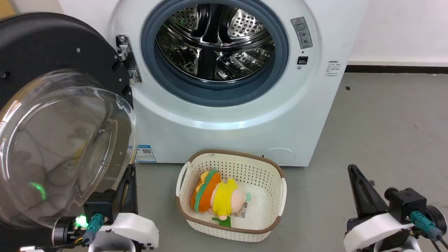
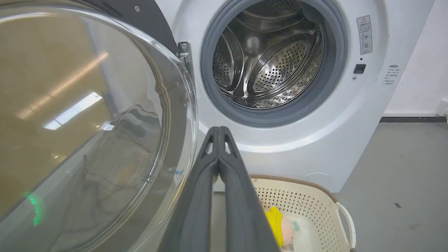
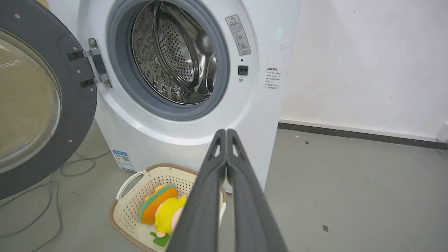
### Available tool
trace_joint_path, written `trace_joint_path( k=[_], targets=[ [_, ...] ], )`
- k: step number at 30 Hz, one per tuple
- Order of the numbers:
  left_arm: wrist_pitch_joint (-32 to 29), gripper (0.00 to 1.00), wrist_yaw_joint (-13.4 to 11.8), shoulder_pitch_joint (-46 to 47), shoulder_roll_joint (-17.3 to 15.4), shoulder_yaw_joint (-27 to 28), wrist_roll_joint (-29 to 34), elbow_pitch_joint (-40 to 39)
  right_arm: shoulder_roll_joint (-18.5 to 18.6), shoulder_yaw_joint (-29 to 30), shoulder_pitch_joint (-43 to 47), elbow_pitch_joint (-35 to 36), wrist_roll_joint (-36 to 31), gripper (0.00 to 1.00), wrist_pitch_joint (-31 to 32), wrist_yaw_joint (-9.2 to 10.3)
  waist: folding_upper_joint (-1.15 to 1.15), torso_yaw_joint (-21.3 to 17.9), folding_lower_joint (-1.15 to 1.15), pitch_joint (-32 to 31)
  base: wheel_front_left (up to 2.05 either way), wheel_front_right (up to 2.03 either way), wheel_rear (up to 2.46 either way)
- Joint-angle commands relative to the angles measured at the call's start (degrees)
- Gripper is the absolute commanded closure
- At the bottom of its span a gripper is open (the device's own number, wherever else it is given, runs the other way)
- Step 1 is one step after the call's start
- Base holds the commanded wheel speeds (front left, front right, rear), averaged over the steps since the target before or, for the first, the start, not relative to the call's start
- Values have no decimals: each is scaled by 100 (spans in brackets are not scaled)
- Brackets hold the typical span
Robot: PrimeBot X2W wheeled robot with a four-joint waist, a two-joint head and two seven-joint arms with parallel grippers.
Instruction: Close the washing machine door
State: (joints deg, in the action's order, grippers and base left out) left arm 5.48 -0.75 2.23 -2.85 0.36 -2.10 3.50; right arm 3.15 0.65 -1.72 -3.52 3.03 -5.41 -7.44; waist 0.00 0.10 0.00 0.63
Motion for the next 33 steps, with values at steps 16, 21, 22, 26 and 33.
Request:
trace_joint_path(
  k=[16,21,22,26,33],
  targets=[
    [-230,100,45,-150,-2,-18,110,-153,-21,-32,116,155,-146,100,221,-4,0,-4,0,-24,0,0,0],
    [-289,100,51,-163,-2,-21,128,-190,-22,-38,126,191,-175,100,280,-4,0,-5,0,-31,0,0,0],
    [-300,100,52,-166,-2,-22,132,-197,-22,-39,128,198,-180,100,291,-4,0,-5,0,-32,0,0,0],
    [-347,100,56,-177,-2,-24,147,-225,-23,-44,136,227,-203,100,338,-4,0,-6,0,-38,0,0,0],
    [-440,100,65,-198,-3,-30,176,-283,-25,-54,153,285,-249,100,432,-4,0,-8,0,-49,0,0,0]
  ],
)
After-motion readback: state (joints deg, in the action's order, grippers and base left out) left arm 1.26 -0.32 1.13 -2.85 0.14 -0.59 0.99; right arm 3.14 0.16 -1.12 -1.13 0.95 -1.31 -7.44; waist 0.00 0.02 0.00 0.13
